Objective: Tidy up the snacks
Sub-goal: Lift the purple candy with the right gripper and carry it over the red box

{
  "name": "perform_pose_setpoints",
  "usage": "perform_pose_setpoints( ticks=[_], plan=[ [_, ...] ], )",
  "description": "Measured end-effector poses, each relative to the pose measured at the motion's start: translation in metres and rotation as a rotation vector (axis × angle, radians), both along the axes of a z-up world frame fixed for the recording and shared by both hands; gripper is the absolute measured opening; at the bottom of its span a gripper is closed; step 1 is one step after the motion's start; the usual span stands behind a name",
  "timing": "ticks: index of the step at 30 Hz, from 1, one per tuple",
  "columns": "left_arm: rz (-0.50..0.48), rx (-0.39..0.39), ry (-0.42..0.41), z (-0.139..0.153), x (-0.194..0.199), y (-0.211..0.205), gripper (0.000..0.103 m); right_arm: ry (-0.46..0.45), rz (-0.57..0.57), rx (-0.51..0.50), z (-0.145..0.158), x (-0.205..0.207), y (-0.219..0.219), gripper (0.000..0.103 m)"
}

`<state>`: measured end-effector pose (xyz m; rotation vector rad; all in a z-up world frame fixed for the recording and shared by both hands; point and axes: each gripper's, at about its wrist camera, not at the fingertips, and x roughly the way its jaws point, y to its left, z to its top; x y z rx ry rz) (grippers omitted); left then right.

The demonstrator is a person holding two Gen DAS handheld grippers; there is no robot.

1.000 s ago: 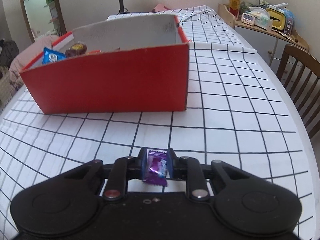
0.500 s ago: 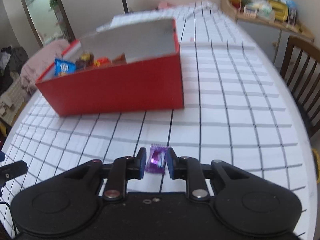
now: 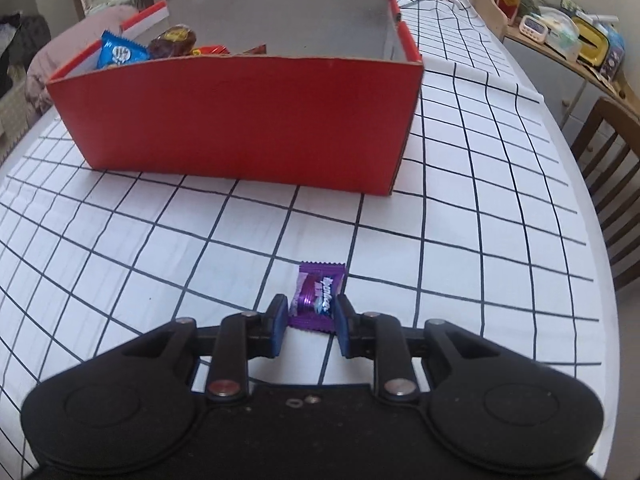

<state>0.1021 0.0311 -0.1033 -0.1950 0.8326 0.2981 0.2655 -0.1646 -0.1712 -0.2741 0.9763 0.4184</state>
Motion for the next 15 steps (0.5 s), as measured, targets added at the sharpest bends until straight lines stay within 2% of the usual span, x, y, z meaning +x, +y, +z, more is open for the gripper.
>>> perform_pose_setpoints(
  ticks=[5, 10, 15],
  plan=[
    [-0.002, 0.002, -0.005, 0.002, 0.0, 0.0, 0.102, 0.004, 0.009, 0.045, 0.0, 0.007, -0.003, 0.022],
    [-0.001, 0.005, -0.008, 0.003, 0.001, 0.001, 0.102, -0.037, 0.001, 0.053, 0.002, 0.003, -0.007, 0.02],
    [-0.002, 0.01, -0.031, 0.011, 0.006, 0.003, 0.102, -0.096, 0.019, 0.122, 0.034, -0.009, -0.015, 0.02]
  ],
)
